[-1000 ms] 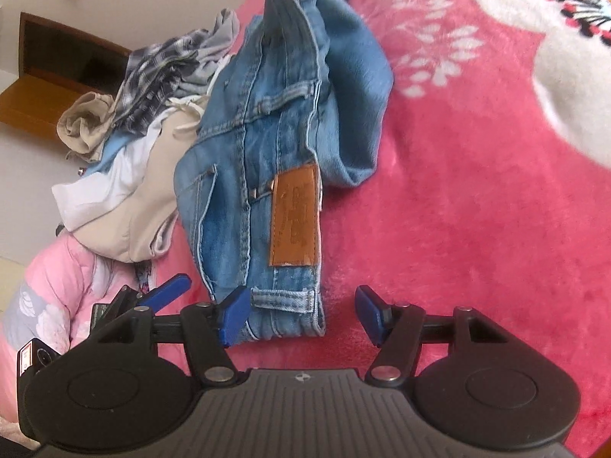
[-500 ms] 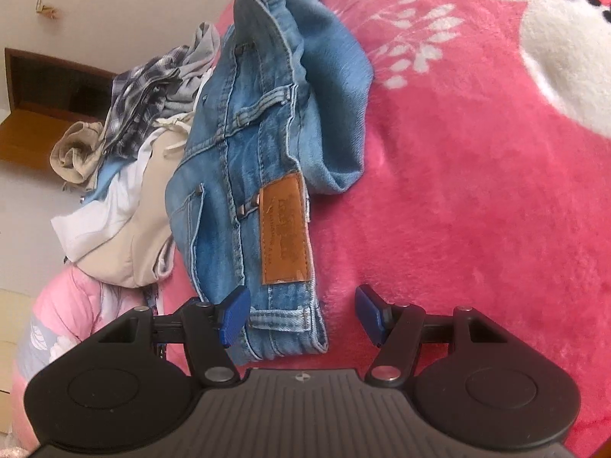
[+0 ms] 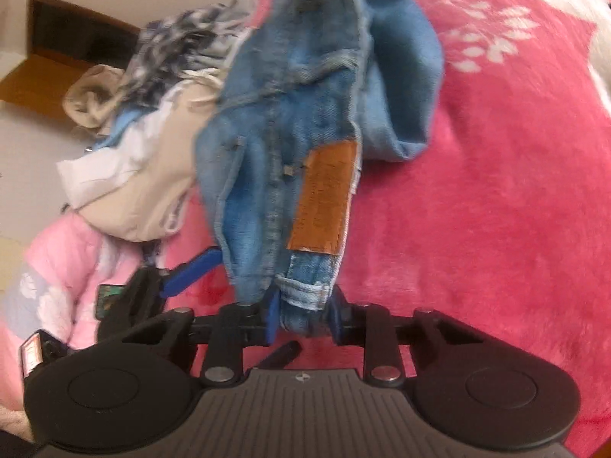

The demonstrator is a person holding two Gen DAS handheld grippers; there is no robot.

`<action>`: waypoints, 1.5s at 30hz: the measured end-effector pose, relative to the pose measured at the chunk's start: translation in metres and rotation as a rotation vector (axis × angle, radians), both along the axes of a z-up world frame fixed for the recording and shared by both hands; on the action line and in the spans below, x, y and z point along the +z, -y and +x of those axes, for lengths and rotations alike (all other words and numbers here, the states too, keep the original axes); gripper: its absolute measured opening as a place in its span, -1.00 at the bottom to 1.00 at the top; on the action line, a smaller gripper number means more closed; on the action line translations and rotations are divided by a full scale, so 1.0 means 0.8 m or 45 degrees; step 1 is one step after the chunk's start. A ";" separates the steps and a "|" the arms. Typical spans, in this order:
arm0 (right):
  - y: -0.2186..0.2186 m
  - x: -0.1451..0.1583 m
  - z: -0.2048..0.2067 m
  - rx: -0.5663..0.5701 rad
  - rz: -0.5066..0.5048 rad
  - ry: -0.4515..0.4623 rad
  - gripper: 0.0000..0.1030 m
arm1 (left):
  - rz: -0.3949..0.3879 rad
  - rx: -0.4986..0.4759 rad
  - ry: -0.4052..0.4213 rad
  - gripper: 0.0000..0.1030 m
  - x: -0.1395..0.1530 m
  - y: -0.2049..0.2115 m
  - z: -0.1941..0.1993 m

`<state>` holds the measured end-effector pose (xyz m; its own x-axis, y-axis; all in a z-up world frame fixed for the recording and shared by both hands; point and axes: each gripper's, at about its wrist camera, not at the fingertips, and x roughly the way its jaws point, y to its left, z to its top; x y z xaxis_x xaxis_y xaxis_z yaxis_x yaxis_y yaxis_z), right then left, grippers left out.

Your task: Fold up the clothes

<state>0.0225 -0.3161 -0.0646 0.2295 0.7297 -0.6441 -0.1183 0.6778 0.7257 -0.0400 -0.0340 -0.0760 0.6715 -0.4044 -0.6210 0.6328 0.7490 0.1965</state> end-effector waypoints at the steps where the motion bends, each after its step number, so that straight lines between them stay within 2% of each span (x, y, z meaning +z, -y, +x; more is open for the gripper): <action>1: -0.001 0.009 -0.003 0.005 0.024 0.029 -0.69 | -0.010 -0.003 0.008 0.87 0.003 -0.001 -0.001; 2: -0.003 0.018 -0.004 0.009 0.053 0.054 -0.75 | -0.017 -0.003 0.012 0.88 0.005 -0.002 -0.002; 6: -0.017 0.044 -0.001 0.028 0.145 0.113 -0.76 | -0.026 0.023 0.006 0.88 0.006 -0.001 0.003; 13: -0.050 0.061 0.011 0.069 0.252 0.081 -0.76 | -0.107 0.161 0.053 0.85 0.020 -0.012 0.013; 16: -0.066 0.073 0.011 0.092 0.272 0.088 -0.76 | -0.090 0.209 0.088 0.80 0.022 -0.015 0.019; 21: -0.083 0.085 0.011 0.120 0.283 0.095 -0.76 | -0.005 0.301 0.090 0.38 0.013 -0.016 0.033; 24: -0.090 0.080 0.014 0.123 0.250 0.082 -0.76 | -0.009 0.332 0.068 0.32 0.011 -0.022 0.037; 29: -0.094 0.071 0.019 0.097 0.269 0.039 -0.75 | -0.013 0.349 0.063 0.16 0.012 -0.026 0.035; 32: -0.097 0.070 0.022 0.086 0.276 0.029 -0.75 | 0.001 0.375 0.058 0.18 0.009 -0.025 0.038; 36: -0.102 0.070 0.024 0.086 0.277 0.024 -0.75 | 0.001 0.462 0.008 0.38 0.003 -0.032 0.048; 38: -0.102 0.070 0.025 0.083 0.281 0.021 -0.75 | -0.036 0.503 -0.028 0.45 0.004 -0.041 0.052; 41: -0.101 0.066 0.027 0.072 0.300 0.005 -0.75 | -0.101 0.531 -0.025 0.57 0.005 -0.050 0.049; 43: -0.099 0.064 0.029 0.062 0.312 -0.003 -0.75 | -0.104 0.540 -0.025 0.61 0.005 -0.050 0.047; 45: -0.099 0.063 0.030 0.058 0.315 -0.008 -0.75 | -0.092 0.524 -0.074 0.62 0.007 -0.050 0.051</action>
